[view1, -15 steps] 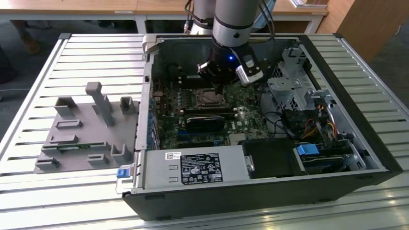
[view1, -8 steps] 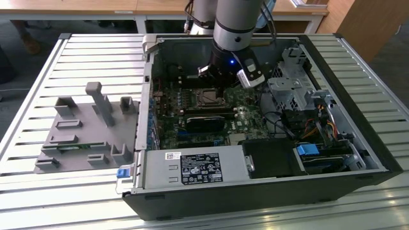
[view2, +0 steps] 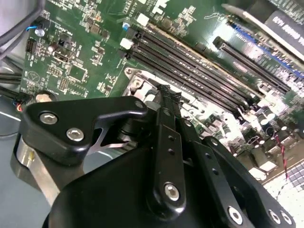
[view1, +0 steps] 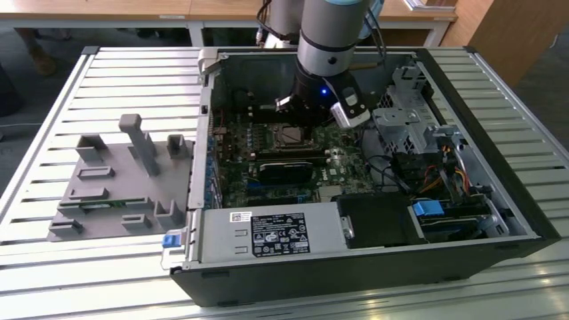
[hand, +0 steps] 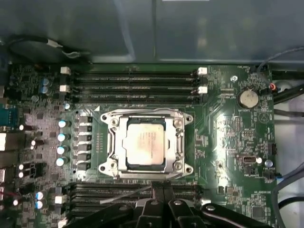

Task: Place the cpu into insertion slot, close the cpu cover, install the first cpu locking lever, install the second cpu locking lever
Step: 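Install the second cpu locking lever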

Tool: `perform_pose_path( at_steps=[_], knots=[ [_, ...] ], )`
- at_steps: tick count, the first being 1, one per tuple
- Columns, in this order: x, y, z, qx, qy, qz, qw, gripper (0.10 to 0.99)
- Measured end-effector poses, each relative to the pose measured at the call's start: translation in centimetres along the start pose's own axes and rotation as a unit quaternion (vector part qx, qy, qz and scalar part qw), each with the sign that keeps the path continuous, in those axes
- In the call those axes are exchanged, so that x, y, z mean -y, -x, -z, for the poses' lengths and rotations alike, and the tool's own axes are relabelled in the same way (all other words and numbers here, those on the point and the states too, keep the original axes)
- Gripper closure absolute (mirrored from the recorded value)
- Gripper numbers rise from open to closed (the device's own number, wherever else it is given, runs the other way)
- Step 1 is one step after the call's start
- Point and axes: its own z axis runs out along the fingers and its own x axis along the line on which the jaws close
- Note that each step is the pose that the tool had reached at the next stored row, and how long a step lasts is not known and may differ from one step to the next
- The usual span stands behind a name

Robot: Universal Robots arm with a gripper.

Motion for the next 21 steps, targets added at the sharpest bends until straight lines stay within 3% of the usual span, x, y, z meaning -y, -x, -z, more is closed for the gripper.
perform_pose_path(
  at_steps=[11,18,21],
  knots=[
    [0.27,-3.00,-0.21,0.0000,0.0000,0.000,1.0000,0.969],
    [0.41,-3.64,-1.45,-0.0001,0.0003,0.001,1.0000,0.969],
    [0.59,-3.72,-1.68,-0.0002,0.0079,0.001,1.0000,0.969]
  ],
)
